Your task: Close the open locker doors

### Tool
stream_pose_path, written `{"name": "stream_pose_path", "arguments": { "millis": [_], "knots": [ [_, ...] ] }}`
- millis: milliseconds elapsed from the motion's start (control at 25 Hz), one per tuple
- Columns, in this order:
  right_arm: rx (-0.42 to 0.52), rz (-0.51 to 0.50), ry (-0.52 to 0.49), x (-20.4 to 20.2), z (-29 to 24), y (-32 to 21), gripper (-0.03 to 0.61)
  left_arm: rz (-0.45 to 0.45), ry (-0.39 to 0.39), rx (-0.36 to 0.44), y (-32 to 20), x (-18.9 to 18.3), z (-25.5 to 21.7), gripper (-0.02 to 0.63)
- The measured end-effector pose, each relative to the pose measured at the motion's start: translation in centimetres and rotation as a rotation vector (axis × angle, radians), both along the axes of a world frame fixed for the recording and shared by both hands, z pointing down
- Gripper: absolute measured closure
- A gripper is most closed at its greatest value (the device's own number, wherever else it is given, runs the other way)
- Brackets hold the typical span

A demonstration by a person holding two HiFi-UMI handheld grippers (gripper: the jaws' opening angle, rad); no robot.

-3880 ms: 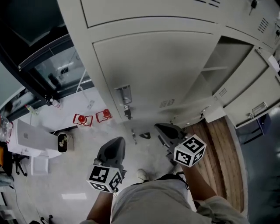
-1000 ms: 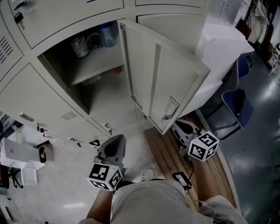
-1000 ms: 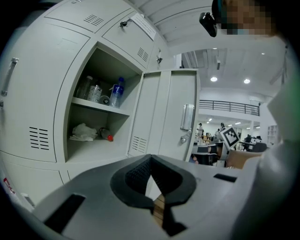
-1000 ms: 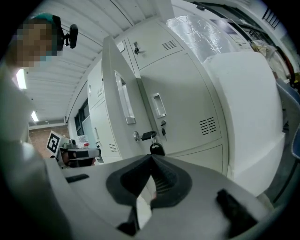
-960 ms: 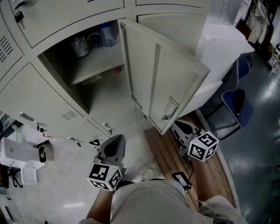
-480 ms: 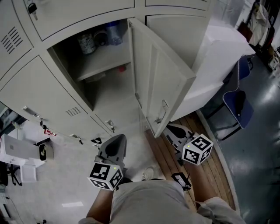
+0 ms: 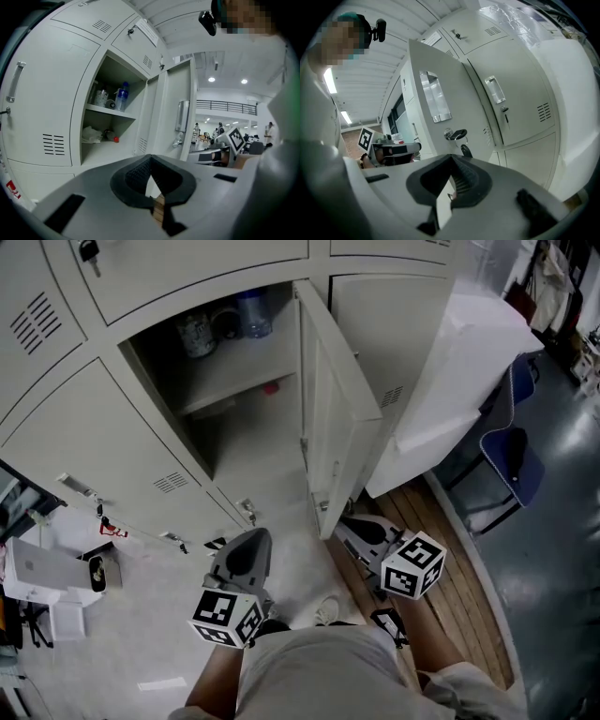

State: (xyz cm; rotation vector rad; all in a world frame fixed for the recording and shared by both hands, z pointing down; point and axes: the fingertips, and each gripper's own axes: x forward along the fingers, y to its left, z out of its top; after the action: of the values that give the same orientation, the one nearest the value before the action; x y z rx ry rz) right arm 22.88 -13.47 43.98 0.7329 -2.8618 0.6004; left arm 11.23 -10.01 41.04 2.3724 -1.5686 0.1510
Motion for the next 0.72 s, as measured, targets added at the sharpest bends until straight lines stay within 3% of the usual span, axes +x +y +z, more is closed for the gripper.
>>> {"name": "stream_pose_path", "arguments": {
  "millis": [720],
  "knots": [
    [-0.005, -0.056, -0.004, -9.7, -0.5, 1.4, 0.554, 0.016, -0.006, 0.006, -0.6, -7.6, -1.0, 0.598]
  ]
}}
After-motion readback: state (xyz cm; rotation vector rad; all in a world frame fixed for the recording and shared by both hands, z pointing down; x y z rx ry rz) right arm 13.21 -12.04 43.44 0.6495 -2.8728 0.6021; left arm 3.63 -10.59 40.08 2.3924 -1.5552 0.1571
